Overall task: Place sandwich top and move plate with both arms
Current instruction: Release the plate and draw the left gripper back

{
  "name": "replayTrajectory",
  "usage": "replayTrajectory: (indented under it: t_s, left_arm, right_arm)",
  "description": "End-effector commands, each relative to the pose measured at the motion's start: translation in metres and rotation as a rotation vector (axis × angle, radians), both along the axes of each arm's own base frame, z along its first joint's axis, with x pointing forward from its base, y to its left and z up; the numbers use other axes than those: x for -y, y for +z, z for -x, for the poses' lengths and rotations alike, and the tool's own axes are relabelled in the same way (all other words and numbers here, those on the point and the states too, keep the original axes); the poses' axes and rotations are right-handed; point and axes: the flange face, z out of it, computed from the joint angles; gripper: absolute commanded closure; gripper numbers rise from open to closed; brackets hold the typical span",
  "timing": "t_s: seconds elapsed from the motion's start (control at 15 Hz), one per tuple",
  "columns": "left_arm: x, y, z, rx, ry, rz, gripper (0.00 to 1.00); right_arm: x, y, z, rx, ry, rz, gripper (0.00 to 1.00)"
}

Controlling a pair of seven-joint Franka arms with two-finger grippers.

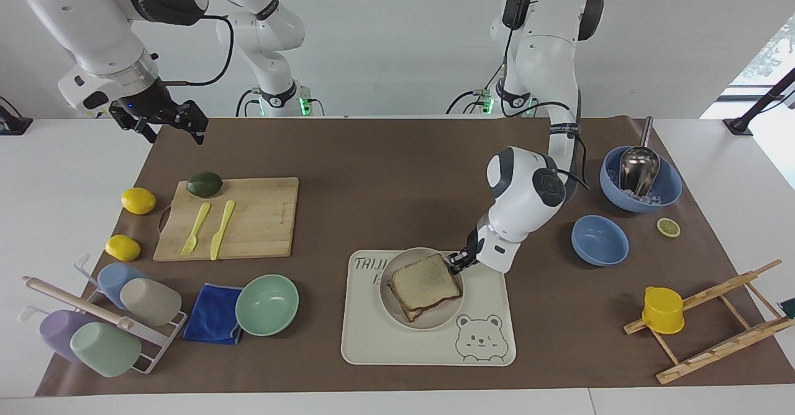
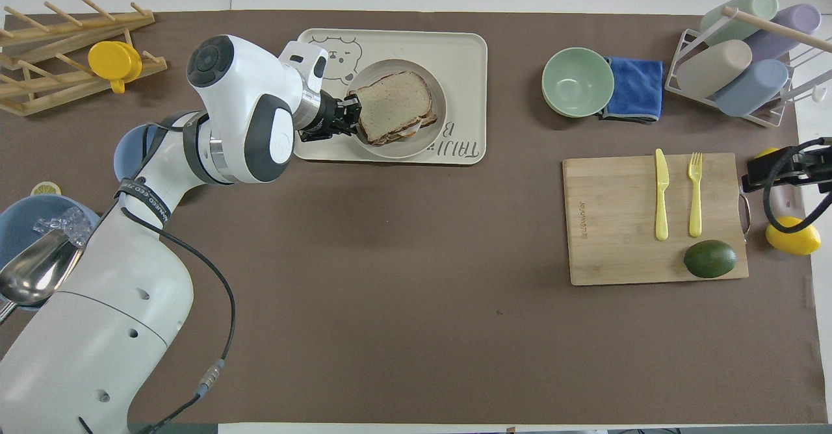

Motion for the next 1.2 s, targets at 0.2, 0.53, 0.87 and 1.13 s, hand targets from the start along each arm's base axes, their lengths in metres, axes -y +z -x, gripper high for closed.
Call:
replayTrajectory:
  t_s: [0.2,0.53,0.87,1.13]
  left_arm:
    - [-0.022,0.020,-0.005,0.044,0.012,-0.054,0.00]
    - [-0.087,0.113,-0.004,0.084,0.021,-0.150,0.00]
    - [-0.141,0.193,0.021,0.095,-0.033,-0.316,0.00]
    - [-0.170,0.255,0.058,0.059,-0.070,-0.320,0.00]
  right_arm:
    - [-0.001,0.002,0.006,-0.002,-0.020,-0.025,0.00]
    - [-0.001,0.002,0.006,-0.002,-0.020,-0.025,0.00]
    - [-0.001,0.001,0.006,-0.003,-0.020,-0.025,0.00]
    - [-0.001,0.002,0.006,-0.002,-0.020,-0.025,0.00]
